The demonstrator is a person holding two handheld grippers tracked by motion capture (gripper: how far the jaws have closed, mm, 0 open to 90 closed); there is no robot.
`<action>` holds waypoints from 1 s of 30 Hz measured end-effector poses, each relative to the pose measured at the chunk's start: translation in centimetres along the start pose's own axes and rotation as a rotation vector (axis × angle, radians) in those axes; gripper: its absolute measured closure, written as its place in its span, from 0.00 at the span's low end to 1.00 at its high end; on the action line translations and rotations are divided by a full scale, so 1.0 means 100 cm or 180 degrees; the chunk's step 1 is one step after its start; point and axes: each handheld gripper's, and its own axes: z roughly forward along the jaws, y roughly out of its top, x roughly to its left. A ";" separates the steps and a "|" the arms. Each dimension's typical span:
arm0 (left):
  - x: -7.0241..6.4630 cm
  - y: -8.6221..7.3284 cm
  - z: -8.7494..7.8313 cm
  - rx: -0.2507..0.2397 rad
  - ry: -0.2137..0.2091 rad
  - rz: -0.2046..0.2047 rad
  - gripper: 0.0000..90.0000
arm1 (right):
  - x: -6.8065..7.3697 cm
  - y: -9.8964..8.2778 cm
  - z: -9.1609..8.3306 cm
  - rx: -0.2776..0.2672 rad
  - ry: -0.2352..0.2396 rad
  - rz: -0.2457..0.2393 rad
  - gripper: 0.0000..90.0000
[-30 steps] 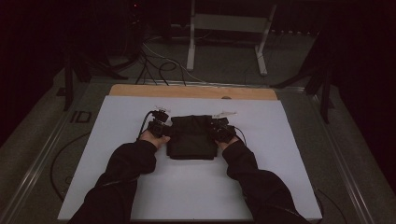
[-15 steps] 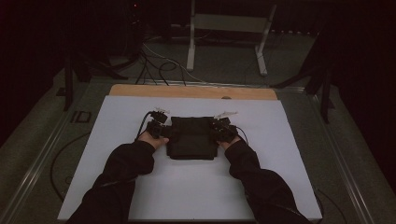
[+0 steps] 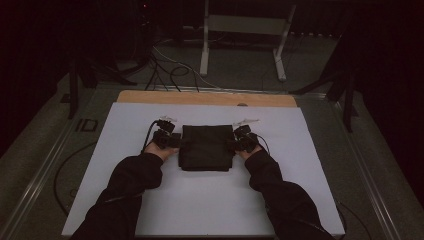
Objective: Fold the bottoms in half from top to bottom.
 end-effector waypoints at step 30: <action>-0.027 0.004 -0.016 -0.0009 -0.0057 0.0623 0.00 | 0.013 0.011 -0.019 -0.0292 0.0479 -0.0317 0.10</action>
